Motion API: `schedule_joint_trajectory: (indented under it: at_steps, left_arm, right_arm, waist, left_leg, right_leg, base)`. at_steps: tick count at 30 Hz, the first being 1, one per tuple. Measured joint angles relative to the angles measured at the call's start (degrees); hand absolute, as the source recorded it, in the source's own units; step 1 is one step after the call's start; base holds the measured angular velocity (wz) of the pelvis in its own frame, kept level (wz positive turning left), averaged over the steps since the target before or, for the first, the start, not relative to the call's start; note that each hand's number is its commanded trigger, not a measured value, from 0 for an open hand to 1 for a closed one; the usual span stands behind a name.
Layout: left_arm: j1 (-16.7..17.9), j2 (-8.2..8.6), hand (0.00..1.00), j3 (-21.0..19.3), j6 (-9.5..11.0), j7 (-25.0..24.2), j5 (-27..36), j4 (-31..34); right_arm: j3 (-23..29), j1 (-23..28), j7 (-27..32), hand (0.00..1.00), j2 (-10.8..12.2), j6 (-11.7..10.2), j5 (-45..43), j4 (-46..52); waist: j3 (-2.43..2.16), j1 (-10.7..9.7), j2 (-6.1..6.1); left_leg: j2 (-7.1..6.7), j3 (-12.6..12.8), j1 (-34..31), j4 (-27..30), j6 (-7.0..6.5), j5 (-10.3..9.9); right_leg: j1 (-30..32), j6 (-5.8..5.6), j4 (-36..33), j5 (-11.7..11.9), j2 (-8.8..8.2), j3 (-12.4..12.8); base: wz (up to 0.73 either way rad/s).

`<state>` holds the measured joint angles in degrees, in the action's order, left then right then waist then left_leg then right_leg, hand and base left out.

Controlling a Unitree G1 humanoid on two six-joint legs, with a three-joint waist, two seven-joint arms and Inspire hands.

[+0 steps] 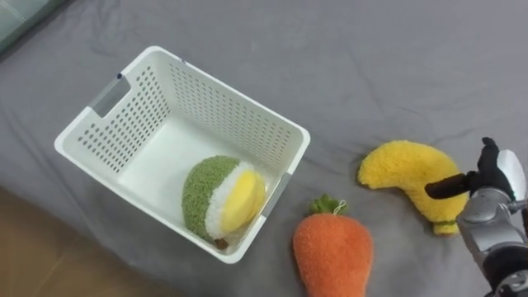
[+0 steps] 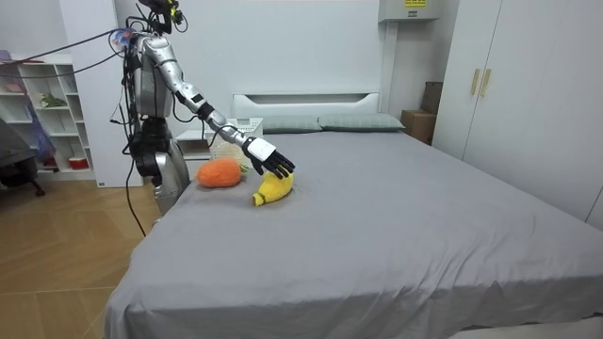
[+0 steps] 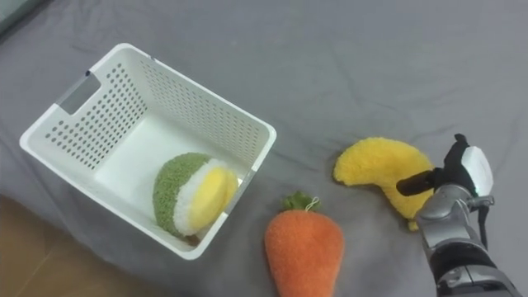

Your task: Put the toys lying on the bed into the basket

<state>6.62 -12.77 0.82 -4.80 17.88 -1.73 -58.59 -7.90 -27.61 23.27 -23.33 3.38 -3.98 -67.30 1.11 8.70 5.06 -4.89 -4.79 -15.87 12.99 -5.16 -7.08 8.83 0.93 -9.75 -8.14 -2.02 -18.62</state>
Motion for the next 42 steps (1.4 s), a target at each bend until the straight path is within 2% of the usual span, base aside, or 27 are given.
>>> schedule_joint_trajectory:
  at_steps: [3, 7, 10, 12, 15, 18, 19, 21, 31, 38, 42]
  left_arm:
    - [-0.28, 0.02, 0.0, 0.53, -0.01, -0.03, 0.67, -1.04]
    - [-0.53, 0.17, 0.0, 1.58, -0.04, -1.13, 1.02, -1.0]
    - [-1.12, 0.32, 0.0, 2.3, -0.15, -1.69, 1.05, -1.01]
    - [-2.4, 0.39, 0.0, 2.68, -0.05, -1.91, 1.11, -0.73]
    - [-3.54, 0.45, 0.0, 2.68, 0.03, -1.91, 1.21, -0.83]
    - [-3.74, 0.44, 0.0, 2.75, 0.24, -1.9, 3.3, -1.0]
    - [-3.79, 0.44, 0.0, 2.92, 0.26, -1.9, 3.84, -1.02]
    - [-3.97, 0.45, 0.0, 3.93, 0.64, -1.9, 5.91, -1.08]
    - [-4.74, 0.45, 0.0, 5.3, 1.2, -2.18, 6.78, -3.37]
    - [-4.74, 0.34, 0.0, 7.21, 1.44, -2.48, 7.88, -3.08]
    - [-4.74, 0.34, 0.0, 7.35, 1.59, -2.54, 7.93, -2.84]
  right_arm:
    - [-0.07, -0.01, -1.24, 0.0, -0.14, 0.02, 0.37, -0.63]
    - [-0.98, -0.02, -1.67, 0.0, -0.34, 0.24, 0.44, -1.96]
    - [-2.08, -0.19, -2.08, 0.0, -0.53, 0.23, 0.48, -2.02]
    - [-2.42, -0.32, -2.2, 0.0, -1.19, 0.22, 0.46, -2.13]
    - [-2.31, -1.72, -2.17, 0.0, -2.36, 0.11, 0.42, -3.69]
    - [-2.09, -2.25, -2.14, 0.0, -2.67, 0.13, 0.16, -5.15]
    - [-2.11, -2.49, -2.13, 0.27, -2.67, 0.13, 0.15, -5.36]
    - [-2.1, -3.17, -1.53, 1.0, -2.85, 0.09, 0.12, -6.17]
    - [-2.11, -5.54, 1.05, 1.0, -5.05, -0.27, 0.07, -6.28]
    - [-2.19, -5.54, 1.04, 1.0, -5.4, -0.35, 0.5, -6.27]
    - [-2.19, -5.54, 0.92, 1.0, -5.39, -1.2, 0.53, -6.27]
  waist:
    - [-0.17, 0.32, -0.69]
    - [-0.05, 1.41, -1.03]
    - [0.22, 2.21, -1.4]
    - [0.54, 2.4, -1.85]
    - [0.61, 2.68, -1.78]
    - [0.74, 2.7, -1.74]
    - [0.78, 2.7, -1.78]
    - [0.82, 2.71, -1.85]
    - [1.6, 2.68, -2.9]
    - [1.6, 2.73, -3.04]
    - [1.59, 2.73, -3.06]
  left_leg:
    - [0.01, -0.07, -1.31, 0.01, 0.08, 0.17]
    - [-0.06, -0.54, -1.94, 0.0, 0.2, 0.48]
    - [-0.12, -0.76, -2.14, 0.03, 0.21, 0.5]
    - [-0.49, -1.8, -3.27, 0.11, 0.17, 0.89]
    - [-0.81, -1.89, -4.54, -0.88, 0.02, 1.88]
    - [-0.9, -2.2, -4.57, -1.21, -0.06, 2.0]
    - [-0.89, -2.24, -4.65, -1.23, -0.06, 2.02]
    - [-0.92, -2.51, -5.27, -1.18, -0.1, 2.15]
    - [-1.21, -2.68, -6.77, -1.13, -0.31, 2.51]
    - [-1.31, -3.02, -6.94, -1.17, -0.32, 2.52]
    - [-1.45, -3.15, -6.94, -1.16, -0.4, 2.57]
  right_leg:
    - [1.23, 0.0, -0.06, 0.0, -0.3, -0.16]
    - [1.78, 0.01, -0.06, -0.01, -0.32, -0.61]
    - [1.85, 0.01, -0.05, -0.01, -0.36, -0.93]
    - [2.59, 0.01, -0.1, -0.01, -0.57, -1.86]
    - [4.33, 0.01, -0.28, -0.02, -0.9, -1.93]
    - [4.54, -0.01, -0.6, -0.03, -1.07, -2.23]
    - [4.78, -0.02, -0.94, -0.04, -1.11, -2.32]
    - [5.5, -0.03, -1.31, -0.04, -1.26, -2.84]
    - [7.19, -0.24, -2.09, -0.18, -1.68, -2.91]
    - [7.38, -0.3, -2.09, -0.22, -1.74, -2.95]
    - [7.38, -0.39, -2.1, -0.28, -1.84, -2.97]
  base:
    - [0.01]
    - [0.06]
    - [0.08]
    - [0.21]
    - [0.07]
    - [0.04]
    - [0.0]
    - [0.06]
    - [0.01]
    - [0.01]
    - [0.01]
